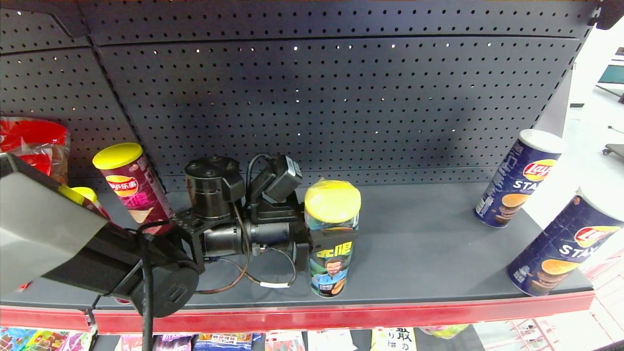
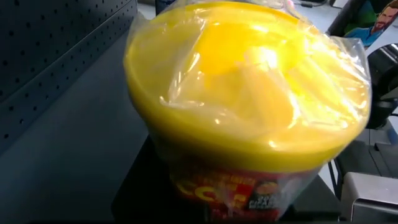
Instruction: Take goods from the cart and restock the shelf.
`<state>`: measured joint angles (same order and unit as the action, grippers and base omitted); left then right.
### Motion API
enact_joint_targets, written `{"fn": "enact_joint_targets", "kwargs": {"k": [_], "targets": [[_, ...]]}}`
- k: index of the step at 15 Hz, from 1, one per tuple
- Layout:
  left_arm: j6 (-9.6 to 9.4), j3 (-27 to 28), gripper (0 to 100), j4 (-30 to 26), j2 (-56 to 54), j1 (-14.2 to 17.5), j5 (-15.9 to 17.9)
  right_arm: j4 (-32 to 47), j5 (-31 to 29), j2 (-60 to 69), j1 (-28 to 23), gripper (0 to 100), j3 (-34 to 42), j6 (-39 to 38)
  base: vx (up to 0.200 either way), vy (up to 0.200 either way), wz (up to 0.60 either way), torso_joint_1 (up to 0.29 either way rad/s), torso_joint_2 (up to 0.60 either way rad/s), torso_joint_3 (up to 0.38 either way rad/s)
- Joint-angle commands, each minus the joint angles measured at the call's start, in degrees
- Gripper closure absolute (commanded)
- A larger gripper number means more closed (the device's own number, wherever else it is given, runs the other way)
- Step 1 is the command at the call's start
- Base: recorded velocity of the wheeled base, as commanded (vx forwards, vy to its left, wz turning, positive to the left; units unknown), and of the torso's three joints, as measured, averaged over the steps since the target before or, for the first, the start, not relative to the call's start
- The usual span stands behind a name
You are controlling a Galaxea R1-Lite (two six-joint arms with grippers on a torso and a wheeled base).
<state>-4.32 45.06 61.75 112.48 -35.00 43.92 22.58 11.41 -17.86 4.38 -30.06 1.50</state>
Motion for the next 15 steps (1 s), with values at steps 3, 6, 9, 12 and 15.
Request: {"fn": "enact_joint_targets", "kwargs": {"k": [3, 6, 9, 12, 15], "targets": [[0.01, -0.32, 100, 0.22, 0.19, -0.16, 0.11, 0.01, 0.02, 0.02, 0.02, 100, 0.00, 0.08, 0.000, 0.000, 0.00, 0.000, 0.00, 0.000], [0.01, -0.50, 100, 0.39, 0.02, -0.16, 2.04, 0.01, 0.02, -0.07, 0.02, 100, 0.00, 0.08, 0.000, 0.000, 0.00, 0.000, 0.00, 0.000], [0.01, -0.58, 100, 0.39, -0.07, -0.16, 3.27, 0.01, 0.02, 0.02, 0.02, 100, -0.08, -0.01, 0.000, 0.000, 0.00, 0.000, 0.00, 0.000], [0.01, -0.58, 100, 0.39, 0.11, -0.16, 3.63, 0.01, 0.02, -0.07, -0.07, 100, -0.35, -0.01, 0.000, 0.000, 0.00, 0.000, 0.00, 0.000], [0.01, -0.67, 100, 0.39, 0.19, -0.16, 3.63, 0.01, 0.02, -0.07, 0.02, 100, -0.35, -0.01, 0.000, 0.000, 0.00, 0.000, 0.00, 0.000]]}}
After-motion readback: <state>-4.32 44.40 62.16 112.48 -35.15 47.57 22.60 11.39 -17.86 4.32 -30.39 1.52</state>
